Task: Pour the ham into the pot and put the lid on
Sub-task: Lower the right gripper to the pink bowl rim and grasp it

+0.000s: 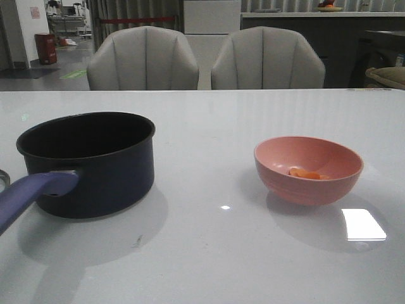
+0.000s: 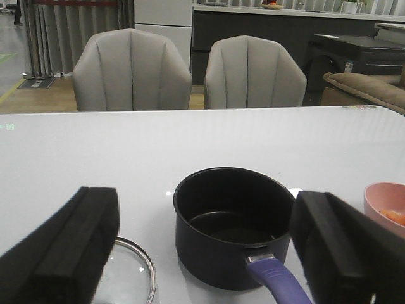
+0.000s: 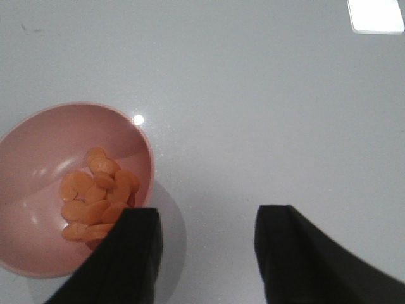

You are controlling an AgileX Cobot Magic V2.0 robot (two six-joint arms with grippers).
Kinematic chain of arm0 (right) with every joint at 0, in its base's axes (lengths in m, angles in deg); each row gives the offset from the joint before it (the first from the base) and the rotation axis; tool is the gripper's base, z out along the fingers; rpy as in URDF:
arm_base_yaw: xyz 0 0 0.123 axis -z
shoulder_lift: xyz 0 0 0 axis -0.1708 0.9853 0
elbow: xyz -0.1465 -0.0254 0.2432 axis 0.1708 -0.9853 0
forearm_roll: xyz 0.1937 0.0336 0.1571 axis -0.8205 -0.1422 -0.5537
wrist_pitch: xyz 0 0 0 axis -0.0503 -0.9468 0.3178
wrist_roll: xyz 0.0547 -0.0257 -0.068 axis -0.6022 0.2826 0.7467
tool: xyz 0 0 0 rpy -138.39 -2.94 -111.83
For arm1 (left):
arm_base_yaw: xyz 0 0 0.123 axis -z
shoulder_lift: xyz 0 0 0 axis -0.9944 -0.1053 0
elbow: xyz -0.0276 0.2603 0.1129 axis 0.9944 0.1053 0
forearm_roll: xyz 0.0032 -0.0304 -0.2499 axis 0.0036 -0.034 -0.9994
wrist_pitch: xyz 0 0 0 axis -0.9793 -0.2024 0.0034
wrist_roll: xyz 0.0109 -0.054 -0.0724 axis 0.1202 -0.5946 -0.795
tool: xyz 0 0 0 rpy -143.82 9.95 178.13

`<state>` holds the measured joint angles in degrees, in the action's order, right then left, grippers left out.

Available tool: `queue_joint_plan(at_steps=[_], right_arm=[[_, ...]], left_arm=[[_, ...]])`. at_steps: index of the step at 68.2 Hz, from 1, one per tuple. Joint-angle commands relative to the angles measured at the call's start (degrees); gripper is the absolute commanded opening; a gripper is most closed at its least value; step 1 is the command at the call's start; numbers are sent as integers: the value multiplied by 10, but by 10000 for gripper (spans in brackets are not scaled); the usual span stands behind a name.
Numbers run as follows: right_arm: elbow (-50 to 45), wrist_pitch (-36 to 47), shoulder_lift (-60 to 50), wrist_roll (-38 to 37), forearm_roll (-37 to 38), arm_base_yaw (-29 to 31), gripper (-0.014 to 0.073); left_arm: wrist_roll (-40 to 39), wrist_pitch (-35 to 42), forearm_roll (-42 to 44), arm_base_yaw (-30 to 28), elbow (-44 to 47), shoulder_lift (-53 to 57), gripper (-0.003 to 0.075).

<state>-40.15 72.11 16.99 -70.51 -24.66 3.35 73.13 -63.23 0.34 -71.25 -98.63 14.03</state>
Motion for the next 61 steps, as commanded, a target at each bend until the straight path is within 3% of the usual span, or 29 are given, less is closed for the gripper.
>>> queue_joint_plan(at_steps=[1,11,36,40,55,61], right_arm=[[58,21,51,3,-19,3,453],[114,4,144,3,-58,-1,453],[184,-14,292,3,-64,-37,444],[187,-17,309,3,-64,-37,407],[188,-11,322,3,-95,-37,123],[188,-18,322,3,-95,-37,134]], left_arm=[[-5,47,-4,4,-15,-7,585],[-5,47,-4,4,-15,-7,585],[-5,47,-4,4,-15,-7,585],[-5,47,-4,4,-15,-7,585],[-5,47,-4,4,-15,-7,585],[-5,47,-4,4,-15,-7,585]])
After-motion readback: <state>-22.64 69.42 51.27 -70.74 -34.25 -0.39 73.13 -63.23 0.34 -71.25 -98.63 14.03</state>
